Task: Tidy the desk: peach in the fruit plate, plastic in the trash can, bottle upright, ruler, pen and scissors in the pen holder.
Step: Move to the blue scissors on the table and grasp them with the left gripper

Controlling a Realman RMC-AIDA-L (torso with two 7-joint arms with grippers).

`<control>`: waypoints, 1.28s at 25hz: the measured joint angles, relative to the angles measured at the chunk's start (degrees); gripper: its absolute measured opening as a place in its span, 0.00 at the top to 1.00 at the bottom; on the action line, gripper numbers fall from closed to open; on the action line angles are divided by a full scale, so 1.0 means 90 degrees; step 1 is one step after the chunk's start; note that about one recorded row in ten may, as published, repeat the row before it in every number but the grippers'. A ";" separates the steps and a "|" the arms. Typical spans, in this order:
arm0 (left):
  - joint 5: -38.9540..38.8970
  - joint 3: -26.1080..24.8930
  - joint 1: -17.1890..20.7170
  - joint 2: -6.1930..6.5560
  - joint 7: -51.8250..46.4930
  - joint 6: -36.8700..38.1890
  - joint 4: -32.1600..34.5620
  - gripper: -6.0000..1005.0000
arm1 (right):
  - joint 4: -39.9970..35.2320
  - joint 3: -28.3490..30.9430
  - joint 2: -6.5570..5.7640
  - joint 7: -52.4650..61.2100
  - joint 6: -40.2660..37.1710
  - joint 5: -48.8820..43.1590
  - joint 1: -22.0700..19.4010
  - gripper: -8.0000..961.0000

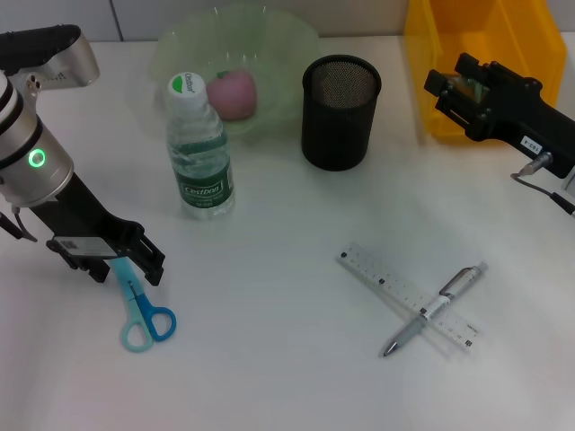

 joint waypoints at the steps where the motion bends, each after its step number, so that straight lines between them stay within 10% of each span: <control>1: 0.0000 0.0000 0.0006 -0.0001 0.0000 -0.0013 -0.0011 0.22 | 0.0001 0.0000 0.0000 0.0000 0.0000 0.0000 0.0000 0.42; 32: 0.0000 0.0077 -0.0003 -0.0013 0.0000 -0.0431 -0.0322 0.22 | 0.0044 0.0000 0.0000 -0.0052 -0.0003 0.0000 0.0001 0.42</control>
